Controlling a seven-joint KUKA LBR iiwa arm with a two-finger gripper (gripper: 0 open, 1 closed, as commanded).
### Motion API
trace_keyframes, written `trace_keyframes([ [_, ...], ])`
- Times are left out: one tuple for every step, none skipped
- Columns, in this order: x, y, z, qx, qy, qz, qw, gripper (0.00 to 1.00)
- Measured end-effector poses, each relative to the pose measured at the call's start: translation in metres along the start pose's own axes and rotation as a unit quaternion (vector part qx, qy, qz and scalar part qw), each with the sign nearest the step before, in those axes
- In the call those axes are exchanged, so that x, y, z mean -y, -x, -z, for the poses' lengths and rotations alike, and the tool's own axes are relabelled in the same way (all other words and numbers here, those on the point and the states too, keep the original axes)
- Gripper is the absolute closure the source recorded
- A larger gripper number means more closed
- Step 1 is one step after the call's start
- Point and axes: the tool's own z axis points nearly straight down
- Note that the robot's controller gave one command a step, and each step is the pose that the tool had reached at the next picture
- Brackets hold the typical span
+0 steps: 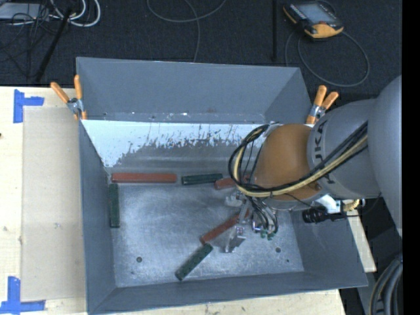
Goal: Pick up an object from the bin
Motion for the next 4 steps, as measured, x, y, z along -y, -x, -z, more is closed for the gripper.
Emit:
trace_keyframes([
  [-0.013, -0.024, 0.001, -0.0020, 0.000, -0.082, 0.9967, 1.00],
  [-0.013, -0.024, 0.001, -0.0020, 0.000, -0.082, 0.9967, 1.00],
  [-0.013, -0.025, 0.004, -0.0039, -0.001, -0.081, 0.9967, 1.00],
  [-0.012, -0.027, 0.016, -0.0108, -0.002, -0.081, 0.9967, 1.00],
])
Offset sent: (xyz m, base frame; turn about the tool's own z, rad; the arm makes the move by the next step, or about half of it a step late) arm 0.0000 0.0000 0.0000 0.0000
